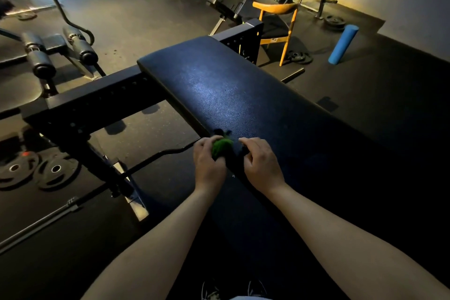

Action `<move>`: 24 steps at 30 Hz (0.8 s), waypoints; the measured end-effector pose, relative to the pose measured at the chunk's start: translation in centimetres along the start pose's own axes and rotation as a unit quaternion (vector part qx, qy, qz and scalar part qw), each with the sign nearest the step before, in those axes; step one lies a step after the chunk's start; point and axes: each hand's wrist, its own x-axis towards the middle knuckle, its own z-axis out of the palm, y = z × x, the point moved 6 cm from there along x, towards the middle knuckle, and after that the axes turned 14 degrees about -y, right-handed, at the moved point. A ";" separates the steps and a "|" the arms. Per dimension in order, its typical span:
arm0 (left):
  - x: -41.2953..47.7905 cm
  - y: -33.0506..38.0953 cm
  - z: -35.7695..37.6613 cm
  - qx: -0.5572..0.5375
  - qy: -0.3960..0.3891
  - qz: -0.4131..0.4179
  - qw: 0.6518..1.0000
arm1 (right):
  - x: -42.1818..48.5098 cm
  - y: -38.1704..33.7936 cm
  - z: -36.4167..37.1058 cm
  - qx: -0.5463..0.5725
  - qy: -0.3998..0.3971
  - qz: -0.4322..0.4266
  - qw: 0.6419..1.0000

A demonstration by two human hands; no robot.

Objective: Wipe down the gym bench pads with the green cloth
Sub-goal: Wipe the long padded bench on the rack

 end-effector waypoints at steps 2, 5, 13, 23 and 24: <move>1.0 -1.0 -0.6 -0.072 0.042 -0.070 0.994 | -0.1 -0.1 0.1 -0.011 -0.002 -0.003 1.000; 1.5 -0.7 0.3 -0.065 0.017 -0.073 0.995 | -0.2 -0.1 0.0 -0.021 0.002 -0.003 1.000; -0.7 0.2 2.2 -0.036 0.019 -0.070 0.997 | -0.6 0.2 -0.9 0.020 -0.019 0.036 0.999; -6.8 2.2 6.8 -0.034 0.047 -0.069 0.996 | -7.8 3.0 -4.3 -0.121 -0.062 0.002 0.991; -7.6 2.5 7.3 -0.037 0.045 -0.066 0.996 | -8.4 3.3 -4.2 -0.125 -0.072 0.004 0.990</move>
